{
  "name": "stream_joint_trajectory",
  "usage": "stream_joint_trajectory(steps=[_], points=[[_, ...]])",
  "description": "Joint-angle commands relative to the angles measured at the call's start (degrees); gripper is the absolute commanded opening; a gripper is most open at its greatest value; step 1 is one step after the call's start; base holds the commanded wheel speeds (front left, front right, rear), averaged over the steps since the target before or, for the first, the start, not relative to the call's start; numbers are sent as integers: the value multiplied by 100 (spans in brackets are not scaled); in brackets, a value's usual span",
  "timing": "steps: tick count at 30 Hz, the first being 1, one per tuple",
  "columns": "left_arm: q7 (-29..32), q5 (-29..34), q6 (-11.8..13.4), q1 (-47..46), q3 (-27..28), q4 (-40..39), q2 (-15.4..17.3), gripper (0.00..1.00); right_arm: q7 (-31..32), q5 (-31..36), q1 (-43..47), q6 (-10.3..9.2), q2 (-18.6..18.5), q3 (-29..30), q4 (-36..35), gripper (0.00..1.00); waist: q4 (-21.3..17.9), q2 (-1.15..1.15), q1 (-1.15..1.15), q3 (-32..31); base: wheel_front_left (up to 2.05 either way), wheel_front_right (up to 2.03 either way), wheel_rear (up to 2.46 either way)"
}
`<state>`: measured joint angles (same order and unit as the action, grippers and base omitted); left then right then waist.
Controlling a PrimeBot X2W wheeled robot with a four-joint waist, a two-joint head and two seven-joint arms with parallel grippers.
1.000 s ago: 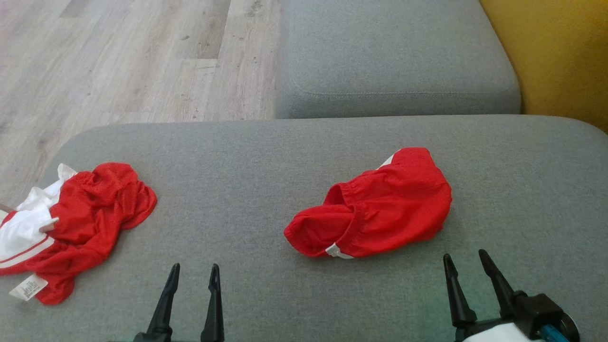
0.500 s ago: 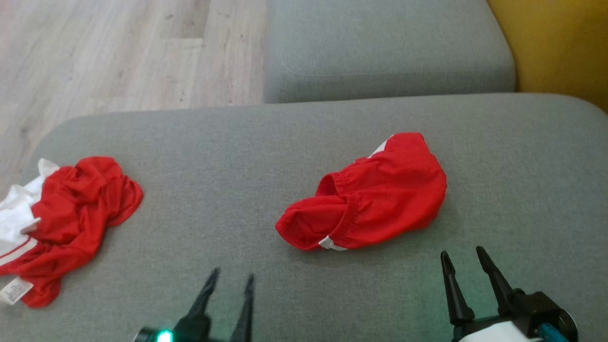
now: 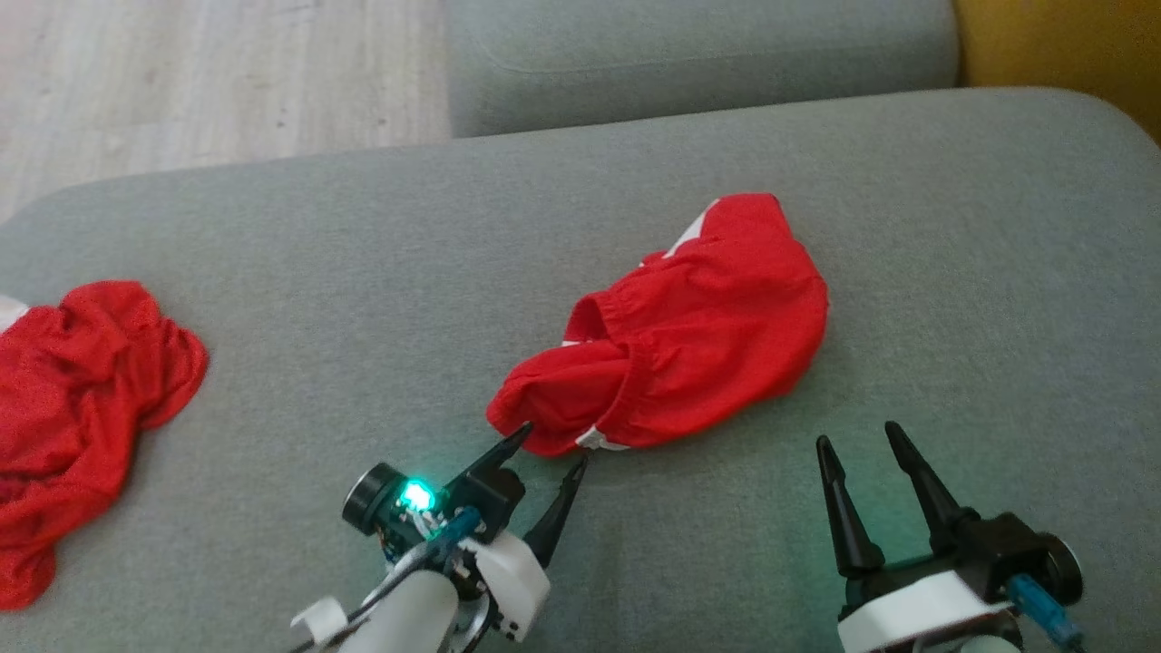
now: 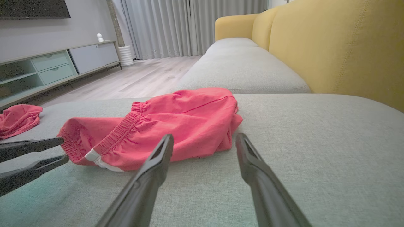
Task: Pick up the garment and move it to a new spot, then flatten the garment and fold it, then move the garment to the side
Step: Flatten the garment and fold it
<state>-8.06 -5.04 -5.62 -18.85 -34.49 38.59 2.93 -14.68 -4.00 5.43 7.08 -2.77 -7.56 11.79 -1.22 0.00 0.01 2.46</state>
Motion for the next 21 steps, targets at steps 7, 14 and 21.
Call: stream_joint_trajectory(steps=[7,14,21], points=[[33,-399,8,-656,-190,440,-5,100,-32,14,-373,41,-107,-178,-192,100,-377,0,-1,220,0,0,0],[-202,-585,66,-872,-443,833,-5,24,-32,0,-409,41,-101,-152,-187,100,-580,0,-1,265,0,0,0],[-253,-917,-101,-1006,-786,1011,-5,0,-32,-14,-434,41,-72,-172,-166,100,-766,0,-1,230,0,0,0]])
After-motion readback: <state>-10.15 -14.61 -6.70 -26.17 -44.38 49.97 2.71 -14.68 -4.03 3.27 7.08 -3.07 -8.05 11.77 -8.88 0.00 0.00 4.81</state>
